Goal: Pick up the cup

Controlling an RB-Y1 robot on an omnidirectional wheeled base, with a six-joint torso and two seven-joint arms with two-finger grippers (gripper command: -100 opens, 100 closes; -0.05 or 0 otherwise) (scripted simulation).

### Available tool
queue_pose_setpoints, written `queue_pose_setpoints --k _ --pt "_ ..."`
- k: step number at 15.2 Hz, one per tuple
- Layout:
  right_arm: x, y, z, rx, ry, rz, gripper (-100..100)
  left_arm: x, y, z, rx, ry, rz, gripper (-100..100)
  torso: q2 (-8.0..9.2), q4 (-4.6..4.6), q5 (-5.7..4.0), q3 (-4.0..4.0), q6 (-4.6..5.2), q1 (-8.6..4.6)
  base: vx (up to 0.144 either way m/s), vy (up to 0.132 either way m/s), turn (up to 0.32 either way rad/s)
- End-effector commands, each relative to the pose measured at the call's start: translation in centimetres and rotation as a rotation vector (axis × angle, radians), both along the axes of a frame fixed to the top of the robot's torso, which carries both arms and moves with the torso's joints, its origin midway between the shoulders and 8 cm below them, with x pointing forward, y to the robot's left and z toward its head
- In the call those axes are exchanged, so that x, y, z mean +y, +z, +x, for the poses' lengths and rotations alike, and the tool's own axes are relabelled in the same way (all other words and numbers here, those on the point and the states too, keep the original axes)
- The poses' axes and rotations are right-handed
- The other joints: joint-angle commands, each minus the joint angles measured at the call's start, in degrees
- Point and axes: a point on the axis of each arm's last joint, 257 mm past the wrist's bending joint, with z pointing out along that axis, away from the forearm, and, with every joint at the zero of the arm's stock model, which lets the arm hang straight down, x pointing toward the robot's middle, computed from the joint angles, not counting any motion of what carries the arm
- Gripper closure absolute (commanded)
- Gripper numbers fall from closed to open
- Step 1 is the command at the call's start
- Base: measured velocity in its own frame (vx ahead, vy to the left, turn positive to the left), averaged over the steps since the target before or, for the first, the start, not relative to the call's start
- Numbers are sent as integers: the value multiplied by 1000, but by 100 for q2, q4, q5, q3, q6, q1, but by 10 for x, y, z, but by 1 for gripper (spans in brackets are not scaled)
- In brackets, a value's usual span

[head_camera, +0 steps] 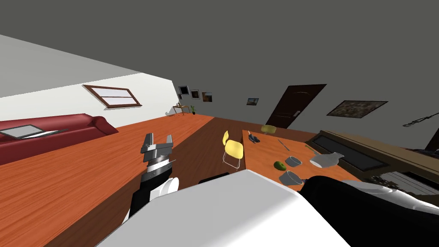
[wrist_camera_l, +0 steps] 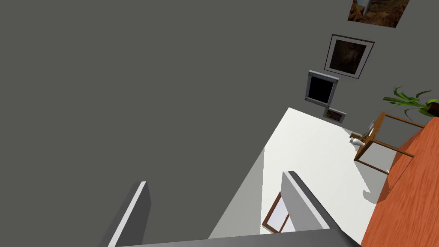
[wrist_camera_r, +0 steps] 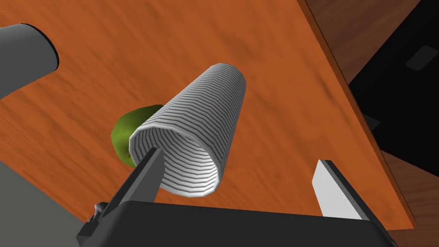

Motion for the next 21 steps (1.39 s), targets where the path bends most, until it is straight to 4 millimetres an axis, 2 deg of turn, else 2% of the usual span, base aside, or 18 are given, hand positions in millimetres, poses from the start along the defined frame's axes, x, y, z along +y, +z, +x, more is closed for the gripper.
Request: queue_pose_setpoints --k 1,4,5,6,7,11,12,13,17,18,20,21 --pt "5 -5 -30 59 17 12 -100 0 0 0 0 0 0 0 0 0 0 0 0 0 177 -51 141" --pt "25 -16 -60 116 29 59 -100 0 0 0 0 0 0 0 -1 0 -3 -1 2 -13 171 -96 120" --pt "37 -21 -73 140 33 87 -100 0 0 0 0 0 0 0 4 1 -5 2 2 -22 137 -134 115" --pt "24 -19 -56 114 28 57 -100 0 0 0 0 0 0 0 10 2 -7 5 3 -30 82 -83 53" --pt "30 -28 -64 112 21 61 -100 0 0 0 0 0 0 0 24 5 -6 13 4 -20 22 -38 71" --pt "35 -41 -69 103 8 58 -100 0 0 0 0 0 0 0 82 19 2 47 8 16 -24 -16 59" --pt "34 -36 -67 105 12 60 -100 0 0 0 0 0 0 0 87 20 3 50 8 18 -18 -7 19" --pt "34 -37 -68 105 11 58 100 0 0 0 0 0 0 0 87 20 5 50 9 21 -6 -3 0" --pt "37 -38 -75 118 13 66 100 0 0 0 0 0 0 0 91 46 9 66 7 27 -3 -1 -4" --pt "30 -28 -64 112 21 61 100 0 0 0 0 0 0 0 99 53 6 73 1 26 17 13 -85" --pt "27 -22 -61 118 28 63 100 0 0 0 0 0 0 0 96 52 11 71 -1 33 30 26 -76" --pt "29 -27 -65 116 23 61 100 0 0 0 0 0 0 0 93 50 13 69 -1 37 17 15 -22"
